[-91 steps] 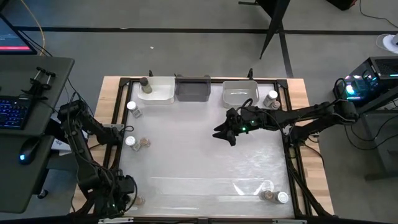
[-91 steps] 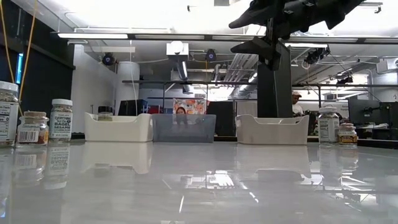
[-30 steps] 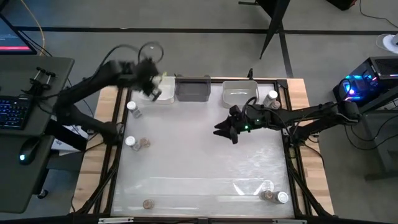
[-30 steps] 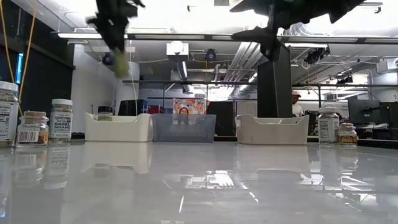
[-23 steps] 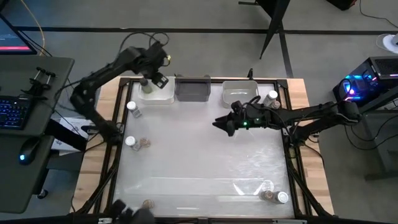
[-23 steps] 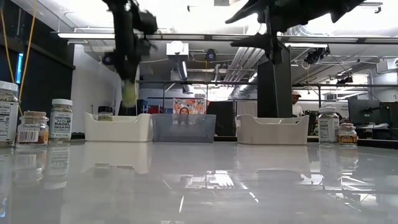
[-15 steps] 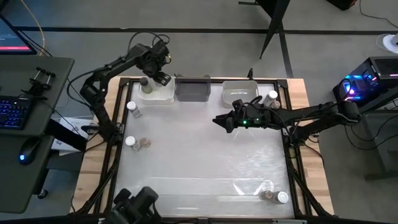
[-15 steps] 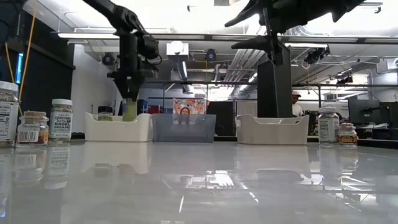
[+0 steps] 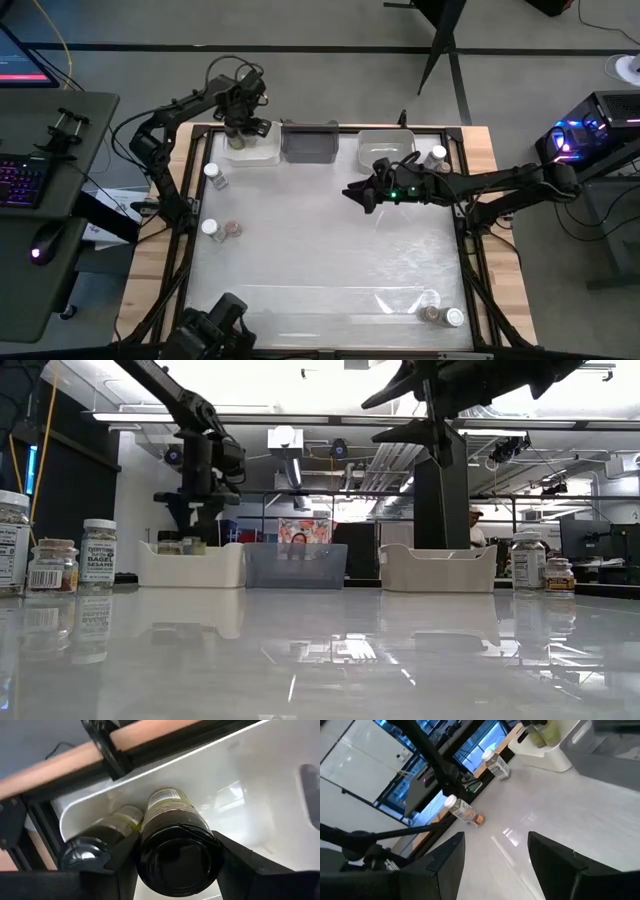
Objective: Sort spices by type
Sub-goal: Put the black seasoning bottle into the white bin
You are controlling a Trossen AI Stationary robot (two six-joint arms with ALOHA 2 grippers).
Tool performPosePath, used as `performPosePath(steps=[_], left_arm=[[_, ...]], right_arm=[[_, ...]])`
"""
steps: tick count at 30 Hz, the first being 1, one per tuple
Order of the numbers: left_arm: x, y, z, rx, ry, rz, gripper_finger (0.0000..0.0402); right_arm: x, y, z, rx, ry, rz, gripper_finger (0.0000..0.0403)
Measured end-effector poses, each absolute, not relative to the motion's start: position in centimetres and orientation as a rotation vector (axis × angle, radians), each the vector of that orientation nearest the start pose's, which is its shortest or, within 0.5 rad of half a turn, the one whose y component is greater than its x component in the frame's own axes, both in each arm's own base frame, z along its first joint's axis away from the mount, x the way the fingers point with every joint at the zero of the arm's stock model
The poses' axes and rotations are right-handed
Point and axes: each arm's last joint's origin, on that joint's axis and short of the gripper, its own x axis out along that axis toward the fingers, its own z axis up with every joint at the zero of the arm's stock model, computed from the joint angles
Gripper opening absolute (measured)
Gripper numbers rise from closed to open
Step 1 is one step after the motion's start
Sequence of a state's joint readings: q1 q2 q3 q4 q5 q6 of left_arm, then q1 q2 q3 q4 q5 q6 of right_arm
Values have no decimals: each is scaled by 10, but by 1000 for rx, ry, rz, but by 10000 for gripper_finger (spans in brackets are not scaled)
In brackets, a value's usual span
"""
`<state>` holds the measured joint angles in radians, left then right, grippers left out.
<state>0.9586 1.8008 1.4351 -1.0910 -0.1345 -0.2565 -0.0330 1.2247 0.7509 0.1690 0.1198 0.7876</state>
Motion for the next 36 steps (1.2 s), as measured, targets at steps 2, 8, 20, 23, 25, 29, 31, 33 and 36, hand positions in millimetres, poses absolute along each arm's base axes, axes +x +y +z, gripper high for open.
performPosePath(steps=[2,8,20,23,25,29,31,33,36], left_arm=[[192,283,230,-807,1272,1081,191],[195,287,230,-826,1197,1122,192],[195,286,230,-845,1189,1142,214],[195,286,230,-860,1184,1124,234],[196,286,230,-867,1181,1115,247],[196,286,231,-878,1176,1100,266],[197,287,234,-869,1170,1096,271],[199,290,241,-852,1148,1093,272],[201,296,256,-834,1094,1102,273]], right_arm=[[268,-12,264,766,236,-250,211],[268,-12,264,760,243,-240,211],[267,-12,263,759,260,-246,211],[267,-12,262,759,263,-247,211],[267,-12,262,759,263,-247,211],[267,-12,262,759,263,-247,211],[267,-12,262,759,263,-247,211],[267,-12,262,759,264,-247,211],[267,-12,262,759,264,-247,211]])
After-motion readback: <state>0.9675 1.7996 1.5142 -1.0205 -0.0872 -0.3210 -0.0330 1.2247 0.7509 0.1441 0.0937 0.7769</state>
